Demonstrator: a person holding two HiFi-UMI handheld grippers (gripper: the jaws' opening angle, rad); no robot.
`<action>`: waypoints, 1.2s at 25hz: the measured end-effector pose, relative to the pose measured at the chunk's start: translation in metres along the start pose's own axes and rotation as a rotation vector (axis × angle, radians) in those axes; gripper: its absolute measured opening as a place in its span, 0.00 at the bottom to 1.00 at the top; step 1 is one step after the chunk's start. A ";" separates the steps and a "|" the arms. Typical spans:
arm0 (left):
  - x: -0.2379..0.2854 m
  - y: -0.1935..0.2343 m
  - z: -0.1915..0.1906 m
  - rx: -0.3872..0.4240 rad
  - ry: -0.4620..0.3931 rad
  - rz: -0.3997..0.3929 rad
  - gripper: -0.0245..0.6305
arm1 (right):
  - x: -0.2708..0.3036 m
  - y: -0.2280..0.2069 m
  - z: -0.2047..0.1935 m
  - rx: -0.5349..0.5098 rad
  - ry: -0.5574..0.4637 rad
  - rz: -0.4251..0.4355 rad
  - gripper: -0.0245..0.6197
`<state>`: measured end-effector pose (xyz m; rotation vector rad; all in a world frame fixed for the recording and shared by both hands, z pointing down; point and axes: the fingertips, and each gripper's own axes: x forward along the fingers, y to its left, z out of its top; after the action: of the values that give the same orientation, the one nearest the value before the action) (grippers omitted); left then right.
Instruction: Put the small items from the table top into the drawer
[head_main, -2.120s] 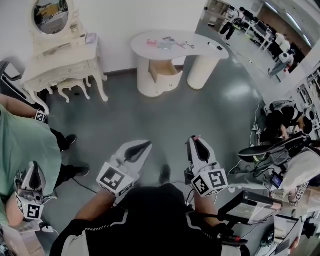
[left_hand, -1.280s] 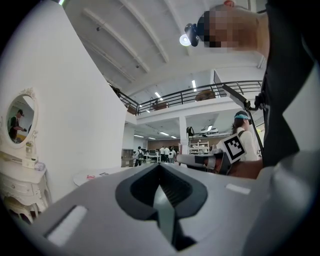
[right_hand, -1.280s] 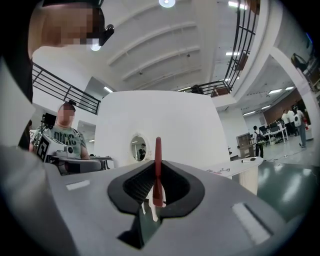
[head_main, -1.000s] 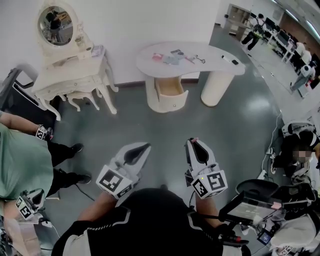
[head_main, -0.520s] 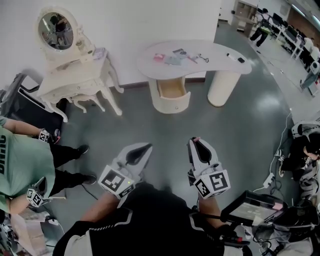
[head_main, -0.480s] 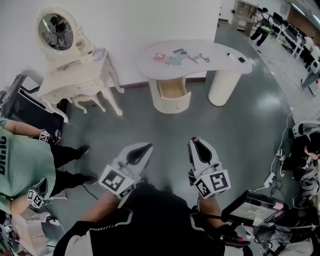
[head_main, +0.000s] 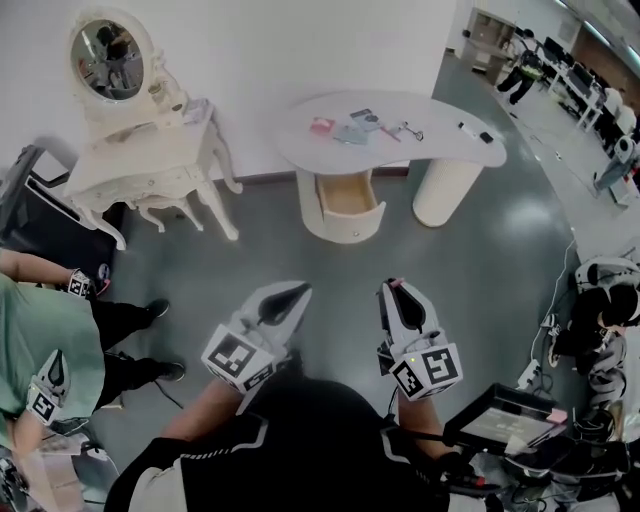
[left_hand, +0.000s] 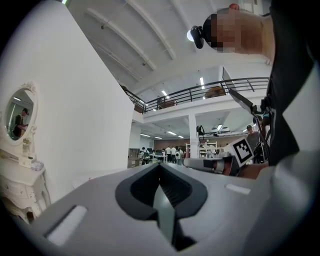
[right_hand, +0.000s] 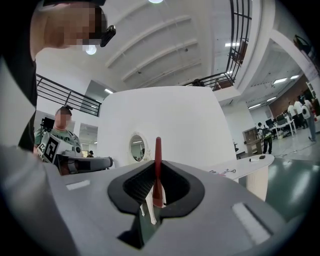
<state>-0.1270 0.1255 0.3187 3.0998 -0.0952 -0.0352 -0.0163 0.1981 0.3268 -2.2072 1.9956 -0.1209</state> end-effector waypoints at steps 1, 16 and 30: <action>0.001 0.008 0.001 0.002 -0.004 -0.001 0.04 | 0.007 0.000 0.002 -0.009 -0.002 -0.002 0.10; 0.015 0.113 0.004 -0.023 -0.028 -0.051 0.04 | 0.099 0.004 0.009 -0.050 0.020 -0.078 0.10; 0.033 0.158 -0.014 -0.041 0.019 -0.160 0.04 | 0.143 0.003 0.002 -0.049 0.036 -0.154 0.10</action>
<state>-0.1033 -0.0331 0.3381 3.0581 0.1528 -0.0122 -0.0040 0.0564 0.3173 -2.4051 1.8629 -0.1332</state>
